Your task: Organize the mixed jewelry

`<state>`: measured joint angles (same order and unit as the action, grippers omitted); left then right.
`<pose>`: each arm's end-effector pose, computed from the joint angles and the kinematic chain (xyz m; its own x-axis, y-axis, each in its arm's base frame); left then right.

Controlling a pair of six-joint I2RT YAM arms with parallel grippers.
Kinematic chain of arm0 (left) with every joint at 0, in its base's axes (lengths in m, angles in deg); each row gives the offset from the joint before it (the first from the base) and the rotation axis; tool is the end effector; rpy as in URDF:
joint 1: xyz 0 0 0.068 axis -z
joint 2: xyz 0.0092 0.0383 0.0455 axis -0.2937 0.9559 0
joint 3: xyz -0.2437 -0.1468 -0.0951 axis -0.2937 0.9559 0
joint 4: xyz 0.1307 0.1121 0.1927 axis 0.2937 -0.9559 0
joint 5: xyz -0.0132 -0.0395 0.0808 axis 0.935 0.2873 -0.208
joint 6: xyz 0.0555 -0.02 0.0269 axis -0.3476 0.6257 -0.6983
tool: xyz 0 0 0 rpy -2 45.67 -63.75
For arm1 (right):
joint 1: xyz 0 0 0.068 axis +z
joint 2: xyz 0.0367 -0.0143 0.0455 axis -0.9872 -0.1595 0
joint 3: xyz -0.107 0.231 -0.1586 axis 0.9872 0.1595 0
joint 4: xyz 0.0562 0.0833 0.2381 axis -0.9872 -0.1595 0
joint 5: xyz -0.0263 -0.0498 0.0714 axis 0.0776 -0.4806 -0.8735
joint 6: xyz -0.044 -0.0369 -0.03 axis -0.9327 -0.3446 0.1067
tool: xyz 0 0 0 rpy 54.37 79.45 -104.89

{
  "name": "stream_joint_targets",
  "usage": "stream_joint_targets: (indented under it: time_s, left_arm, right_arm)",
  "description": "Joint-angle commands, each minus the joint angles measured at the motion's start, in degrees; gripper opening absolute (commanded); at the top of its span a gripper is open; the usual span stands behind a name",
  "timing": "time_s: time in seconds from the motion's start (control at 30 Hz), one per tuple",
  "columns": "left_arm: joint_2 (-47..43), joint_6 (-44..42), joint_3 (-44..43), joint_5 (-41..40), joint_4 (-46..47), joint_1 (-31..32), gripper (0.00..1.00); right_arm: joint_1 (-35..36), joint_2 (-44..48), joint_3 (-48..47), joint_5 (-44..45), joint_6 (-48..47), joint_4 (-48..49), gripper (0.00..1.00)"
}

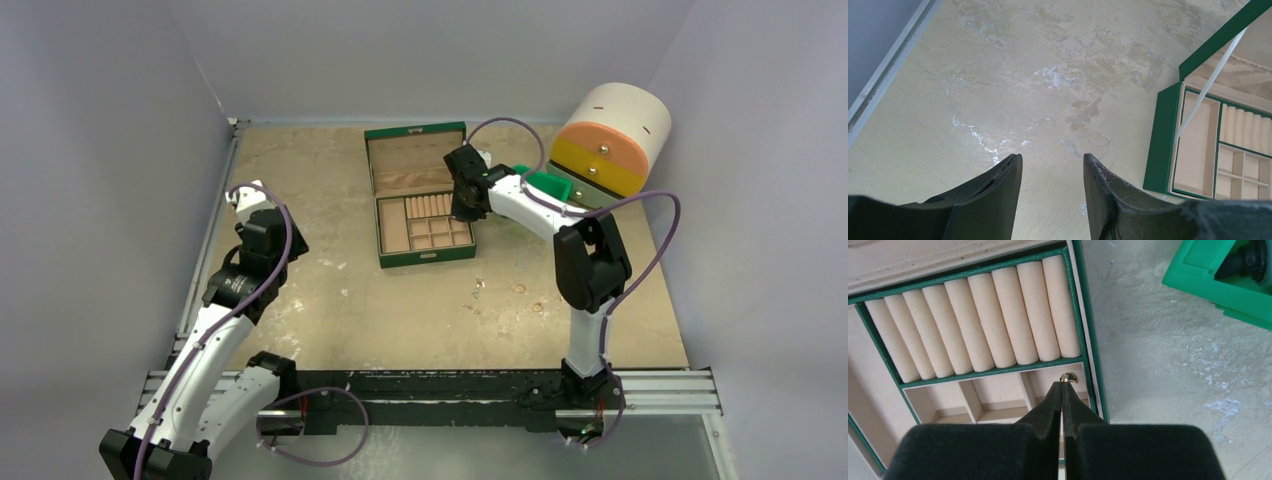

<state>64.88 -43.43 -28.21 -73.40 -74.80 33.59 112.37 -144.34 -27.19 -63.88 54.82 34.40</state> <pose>0.1576 -0.0211 0.3181 -0.3775 -0.3667 -0.8503 -0.3952 0.8942 -0.2102 0.3854 0.2228 0.2426 -0.7866 0.1699 -0.5937 0.0716 0.9800 0.1856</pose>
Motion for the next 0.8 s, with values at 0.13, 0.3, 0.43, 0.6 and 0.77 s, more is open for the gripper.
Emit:
stream_joint_targets:
  time_s: [0.13, 0.3, 0.43, 0.6, 0.77]
  left_arm:
    - [-0.52, -1.4, -1.22, -0.41, 2.1, -0.32, 0.47]
    - [-0.6, -1.4, -1.26, -0.32, 2.14, -0.3, 0.47]
    - [-0.77, -1.4, -1.15, -0.23, 2.1, -0.33, 0.47]
    - [-1.04, -1.4, -1.18, -0.1, 2.16, -0.33, 0.47]
    - [-1.14, -1.49, -1.15, 0.45, 2.36, -0.31, 0.47]
  right_arm:
    - [-0.44, 0.03, -3.09, -1.65, -0.31, 0.41, 0.05]
    - [-0.48, 1.0, -2.62, -1.11, -0.06, 0.1, 0.18]
    - [-0.52, 2.98, -1.62, -0.1, 0.23, -0.31, 0.21]
    - [-0.73, 8.07, 1.64, 2.25, 0.26, -0.81, 0.22]
    - [-1.2, 14.65, 6.43, 5.7, 0.96, -2.36, 0.25]
